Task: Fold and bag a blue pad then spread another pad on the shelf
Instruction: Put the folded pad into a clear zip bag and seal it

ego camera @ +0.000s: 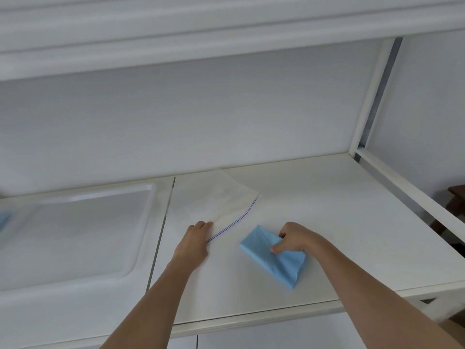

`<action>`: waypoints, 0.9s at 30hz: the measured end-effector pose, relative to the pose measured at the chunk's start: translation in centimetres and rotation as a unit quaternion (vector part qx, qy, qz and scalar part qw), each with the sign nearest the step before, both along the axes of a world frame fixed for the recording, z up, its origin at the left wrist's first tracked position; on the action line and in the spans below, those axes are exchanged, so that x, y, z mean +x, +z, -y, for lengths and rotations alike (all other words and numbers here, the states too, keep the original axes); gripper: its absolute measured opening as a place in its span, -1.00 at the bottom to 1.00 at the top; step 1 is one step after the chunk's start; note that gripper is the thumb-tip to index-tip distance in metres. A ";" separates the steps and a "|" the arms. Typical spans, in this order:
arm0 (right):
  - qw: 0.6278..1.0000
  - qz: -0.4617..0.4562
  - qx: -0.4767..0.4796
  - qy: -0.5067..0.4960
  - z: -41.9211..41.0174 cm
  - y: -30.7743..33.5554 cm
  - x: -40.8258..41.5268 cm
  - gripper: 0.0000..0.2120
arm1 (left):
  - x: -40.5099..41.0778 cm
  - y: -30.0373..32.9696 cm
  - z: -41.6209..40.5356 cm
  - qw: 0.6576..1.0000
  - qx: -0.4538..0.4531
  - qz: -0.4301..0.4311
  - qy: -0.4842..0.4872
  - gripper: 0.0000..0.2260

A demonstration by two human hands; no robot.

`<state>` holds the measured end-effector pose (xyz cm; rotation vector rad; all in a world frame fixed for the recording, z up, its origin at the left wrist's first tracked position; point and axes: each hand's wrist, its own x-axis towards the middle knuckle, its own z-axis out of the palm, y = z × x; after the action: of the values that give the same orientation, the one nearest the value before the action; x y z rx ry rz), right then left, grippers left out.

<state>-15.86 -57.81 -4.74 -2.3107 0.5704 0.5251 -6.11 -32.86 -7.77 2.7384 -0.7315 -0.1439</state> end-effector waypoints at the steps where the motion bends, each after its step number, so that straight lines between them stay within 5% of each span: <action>1: 1.000 -0.004 0.002 0.002 -0.1 0.1 -0.2 -0.64 | -0.2 0.1 -0.1 1.000 -0.011 -0.005 0.004 -0.47; 14: 0.989 0.036 0.146 -0.006 -0.4 2.1 -1.7 -0.74 | -3.0 1.9 0.2 0.998 -0.015 0.060 -0.010 -0.37; 27: 0.937 0.100 0.298 -0.155 -0.1 1.9 -2.7 -0.66 | -4.1 2.9 1.0 0.998 -0.020 0.041 -0.045 -0.39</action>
<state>-18.58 -57.73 -2.89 -1.6345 0.5674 0.2551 -10.18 -33.86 -4.91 2.6891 -0.8699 -0.0356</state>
